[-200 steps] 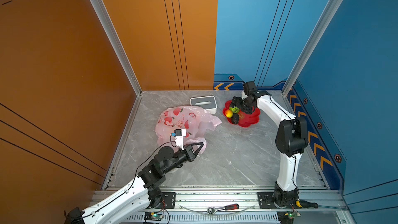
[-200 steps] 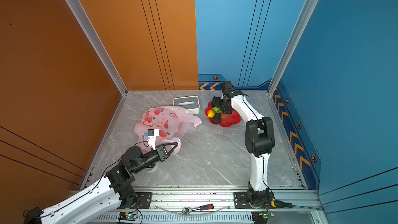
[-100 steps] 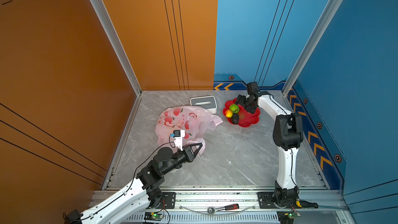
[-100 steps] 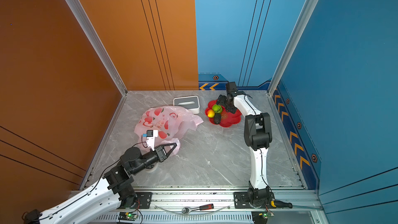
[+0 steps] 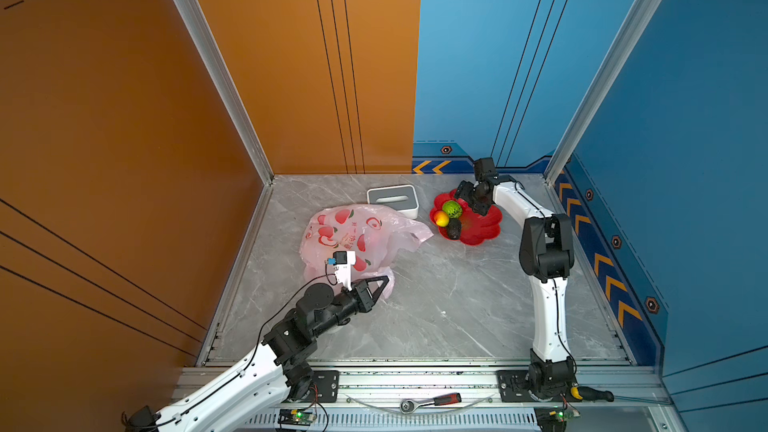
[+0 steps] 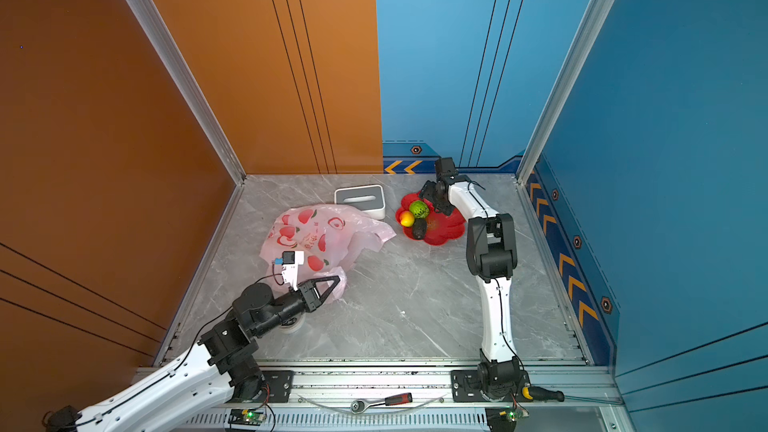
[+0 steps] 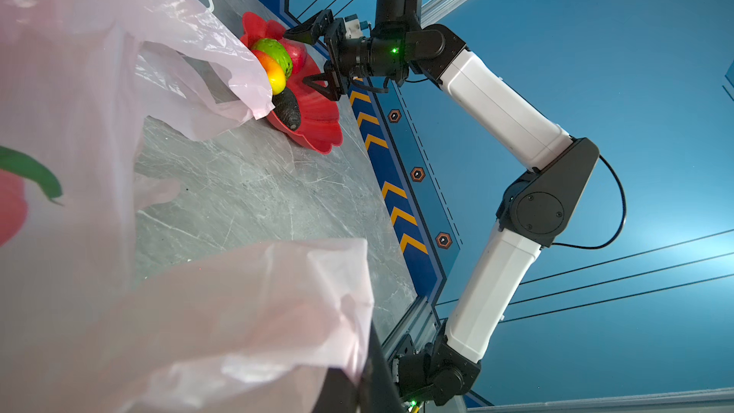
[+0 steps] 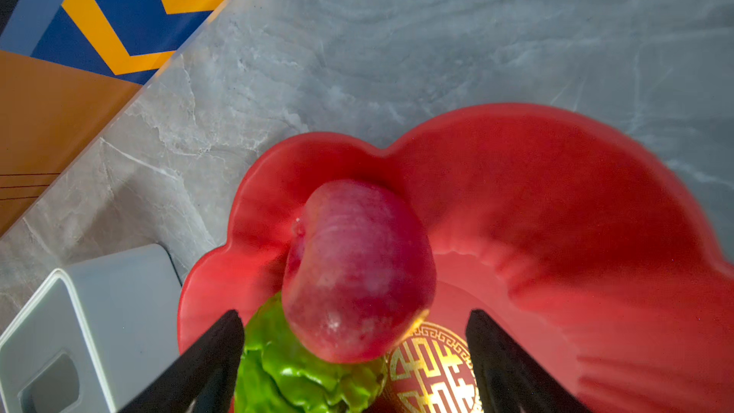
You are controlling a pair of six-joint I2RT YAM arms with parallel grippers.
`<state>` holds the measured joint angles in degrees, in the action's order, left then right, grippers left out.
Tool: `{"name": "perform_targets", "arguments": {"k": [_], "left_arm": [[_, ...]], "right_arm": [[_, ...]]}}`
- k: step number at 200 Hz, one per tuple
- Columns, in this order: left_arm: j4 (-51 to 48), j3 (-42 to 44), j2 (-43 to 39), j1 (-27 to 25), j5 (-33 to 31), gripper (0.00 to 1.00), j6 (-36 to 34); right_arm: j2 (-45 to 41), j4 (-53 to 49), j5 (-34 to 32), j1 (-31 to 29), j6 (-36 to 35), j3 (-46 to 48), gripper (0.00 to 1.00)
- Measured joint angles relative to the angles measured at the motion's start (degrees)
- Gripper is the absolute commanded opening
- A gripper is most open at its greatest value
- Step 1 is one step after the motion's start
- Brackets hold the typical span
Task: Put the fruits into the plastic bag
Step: 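Lower the right gripper and grasp the red apple in the bowl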
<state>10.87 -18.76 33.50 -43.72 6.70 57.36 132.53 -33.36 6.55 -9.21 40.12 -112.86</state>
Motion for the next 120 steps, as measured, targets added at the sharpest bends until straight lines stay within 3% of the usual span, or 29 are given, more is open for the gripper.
{"name": "perform_targets", "arguments": {"k": [78,120], "left_arm": [[0.0,0.0,1.4,1.0,0.0,0.00,0.2],[0.0,0.0,1.8,1.6,0.2,0.00,0.6]], "right_arm": [[2.3,1.3,-0.4,0.0,1.1,-1.6,0.81],[3.0,2.2,-0.4,0.3,1.8,-2.3,0.74]]}}
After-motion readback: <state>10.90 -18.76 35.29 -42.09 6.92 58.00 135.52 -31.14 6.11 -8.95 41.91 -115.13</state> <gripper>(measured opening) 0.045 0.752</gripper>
